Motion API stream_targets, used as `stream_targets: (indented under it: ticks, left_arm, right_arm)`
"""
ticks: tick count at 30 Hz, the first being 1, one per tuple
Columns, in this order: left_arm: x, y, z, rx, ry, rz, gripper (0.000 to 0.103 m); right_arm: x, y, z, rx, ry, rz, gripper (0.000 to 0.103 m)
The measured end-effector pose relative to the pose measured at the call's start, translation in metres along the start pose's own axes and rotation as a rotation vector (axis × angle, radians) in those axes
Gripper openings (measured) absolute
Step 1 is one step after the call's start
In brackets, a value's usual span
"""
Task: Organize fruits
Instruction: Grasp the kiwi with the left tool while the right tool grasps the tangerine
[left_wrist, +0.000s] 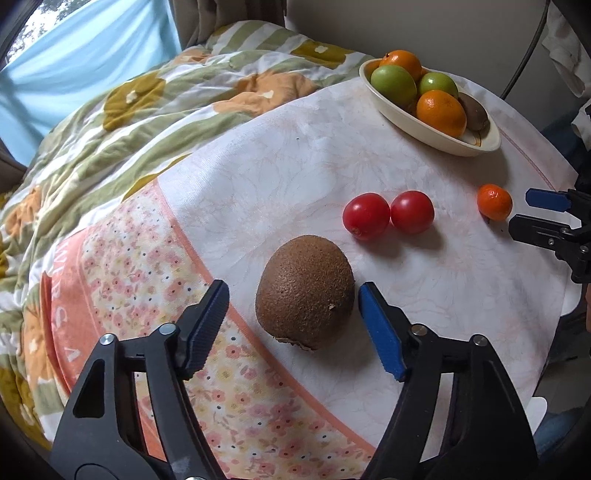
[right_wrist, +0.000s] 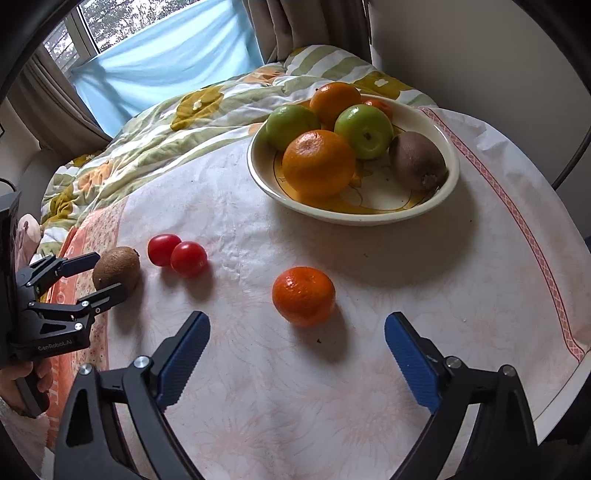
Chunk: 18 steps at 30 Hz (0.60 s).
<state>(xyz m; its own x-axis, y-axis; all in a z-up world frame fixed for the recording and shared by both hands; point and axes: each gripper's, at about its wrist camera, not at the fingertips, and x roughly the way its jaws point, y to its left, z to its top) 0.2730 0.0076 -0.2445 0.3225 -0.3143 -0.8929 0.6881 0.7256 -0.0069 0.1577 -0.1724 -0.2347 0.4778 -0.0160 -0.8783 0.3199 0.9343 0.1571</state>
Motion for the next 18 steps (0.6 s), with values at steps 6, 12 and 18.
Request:
stream_targets:
  ticks: [6,12,18]
  left_arm:
    - [0.003,-0.009,-0.002,0.041,0.013,-0.004,0.050]
    - [0.000,-0.010,-0.006,0.006,0.009,-0.002,0.050]
    - [-0.007,-0.003,-0.016,-0.036,0.010,0.008,0.050]
  right_arm:
    - [0.006,-0.002,0.003,0.006,0.007,-0.002,0.081]
    - [0.010,-0.003,0.003,0.005,0.011,0.000,0.076]
    - [0.018,-0.001,0.006,-0.013,0.024,0.003,0.063]
